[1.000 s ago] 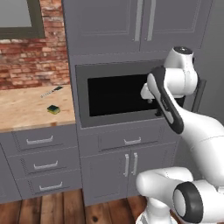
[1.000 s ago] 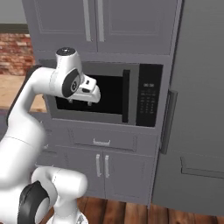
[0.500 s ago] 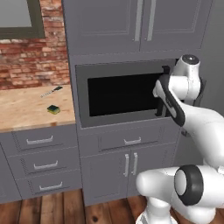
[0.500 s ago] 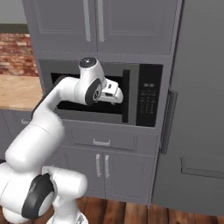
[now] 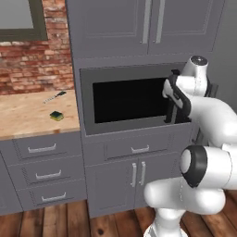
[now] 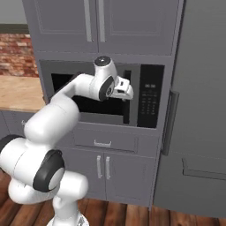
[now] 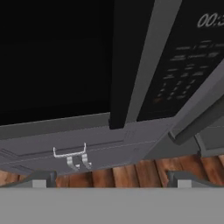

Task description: Place the sponge inside the microwave to prepare for sanitizing.

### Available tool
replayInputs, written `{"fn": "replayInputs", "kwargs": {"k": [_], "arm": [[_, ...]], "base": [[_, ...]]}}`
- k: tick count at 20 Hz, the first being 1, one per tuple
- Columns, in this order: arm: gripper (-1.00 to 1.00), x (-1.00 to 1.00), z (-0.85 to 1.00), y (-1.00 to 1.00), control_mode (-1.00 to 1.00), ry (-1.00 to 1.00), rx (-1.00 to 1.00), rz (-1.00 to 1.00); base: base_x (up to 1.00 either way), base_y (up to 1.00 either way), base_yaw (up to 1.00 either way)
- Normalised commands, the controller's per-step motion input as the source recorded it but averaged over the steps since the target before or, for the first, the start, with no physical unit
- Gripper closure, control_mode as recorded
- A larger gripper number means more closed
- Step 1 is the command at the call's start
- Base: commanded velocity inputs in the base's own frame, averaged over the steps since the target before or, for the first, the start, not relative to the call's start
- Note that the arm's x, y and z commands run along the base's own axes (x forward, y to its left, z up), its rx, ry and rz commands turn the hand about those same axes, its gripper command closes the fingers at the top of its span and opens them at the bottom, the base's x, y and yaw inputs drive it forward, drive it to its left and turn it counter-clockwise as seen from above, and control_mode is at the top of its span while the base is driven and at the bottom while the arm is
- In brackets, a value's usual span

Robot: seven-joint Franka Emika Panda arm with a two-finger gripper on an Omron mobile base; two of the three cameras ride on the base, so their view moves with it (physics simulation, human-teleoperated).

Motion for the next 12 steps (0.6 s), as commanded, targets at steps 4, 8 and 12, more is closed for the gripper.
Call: {"fn": "replayInputs", "kwargs": {"k": [4, 8, 12], "arm": [[-1.00, 0.36, -0.36, -0.38, -1.00, 0.00, 0.00, 0.00], [-1.00, 0.23, -0.47, -0.16, -1.00, -0.02, 0.00, 0.00], [-1.00, 0.19, -0.31, -0.01, -1.00, -0.02, 0.00, 0.00]], "base": [[0.00, 0.00, 0.00], [0.00, 0.00, 0.00], [0.00, 0.00, 0.00]]}}
